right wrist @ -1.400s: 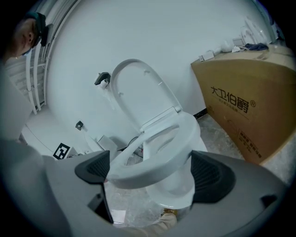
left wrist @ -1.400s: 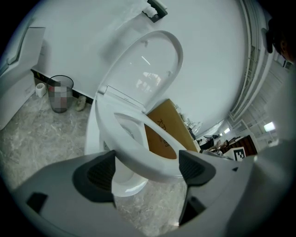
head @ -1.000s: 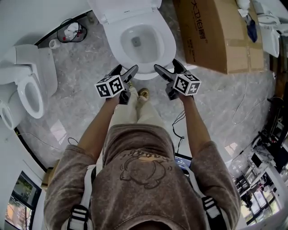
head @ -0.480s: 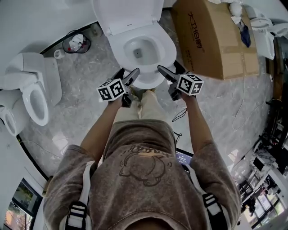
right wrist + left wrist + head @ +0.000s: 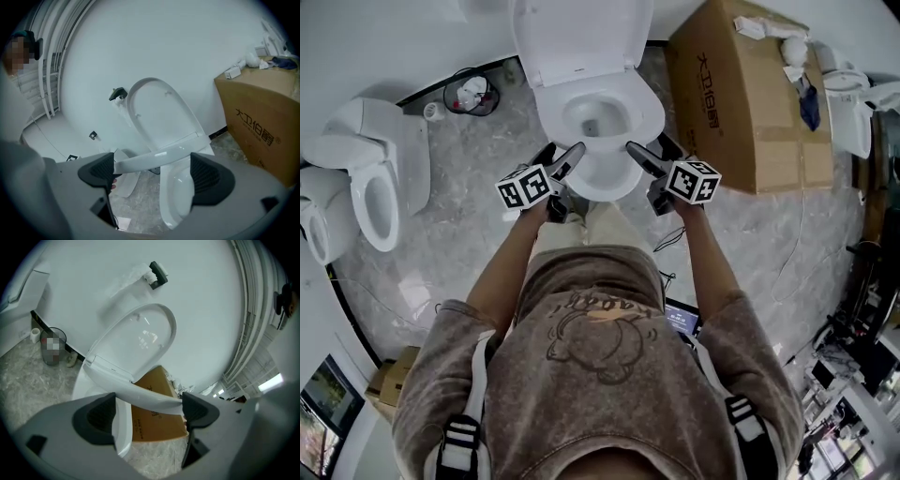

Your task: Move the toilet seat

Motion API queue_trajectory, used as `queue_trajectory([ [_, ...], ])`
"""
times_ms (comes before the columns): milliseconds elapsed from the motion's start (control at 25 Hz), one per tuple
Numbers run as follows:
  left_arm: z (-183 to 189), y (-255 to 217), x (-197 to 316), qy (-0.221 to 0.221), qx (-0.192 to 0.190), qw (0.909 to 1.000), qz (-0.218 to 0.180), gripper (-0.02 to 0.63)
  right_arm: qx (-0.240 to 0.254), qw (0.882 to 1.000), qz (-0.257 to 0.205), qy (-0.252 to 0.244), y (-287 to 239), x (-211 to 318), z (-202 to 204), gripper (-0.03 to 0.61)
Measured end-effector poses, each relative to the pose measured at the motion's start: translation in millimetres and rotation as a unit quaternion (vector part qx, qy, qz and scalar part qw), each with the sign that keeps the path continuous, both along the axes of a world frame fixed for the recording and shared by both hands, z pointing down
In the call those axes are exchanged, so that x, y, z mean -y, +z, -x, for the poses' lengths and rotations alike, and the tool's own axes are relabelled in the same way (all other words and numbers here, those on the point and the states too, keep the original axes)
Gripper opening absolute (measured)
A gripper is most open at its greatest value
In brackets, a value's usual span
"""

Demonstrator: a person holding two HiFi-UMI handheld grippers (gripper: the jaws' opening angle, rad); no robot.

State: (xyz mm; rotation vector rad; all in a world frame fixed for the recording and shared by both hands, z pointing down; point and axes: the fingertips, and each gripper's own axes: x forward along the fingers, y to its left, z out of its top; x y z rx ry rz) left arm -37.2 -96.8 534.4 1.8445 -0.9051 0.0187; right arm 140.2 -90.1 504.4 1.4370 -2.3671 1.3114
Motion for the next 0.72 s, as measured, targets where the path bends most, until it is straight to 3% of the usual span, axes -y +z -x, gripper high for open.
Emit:
queue_trajectory([
  [400, -3.5, -24.9, 12.2, -0.033, 0.014, 0.9988, -0.033, 0.436, -0.003, 0.999, -0.017, -0.031, -15.3, 16.7, 2.5, 0.503],
  [720, -11.9, -37.2, 12.7, -0.060, 0.053, 0.9951, -0.058, 0.436, 0.001, 0.998, -0.015, -0.066, -18.5, 17.3, 1.2, 0.499],
])
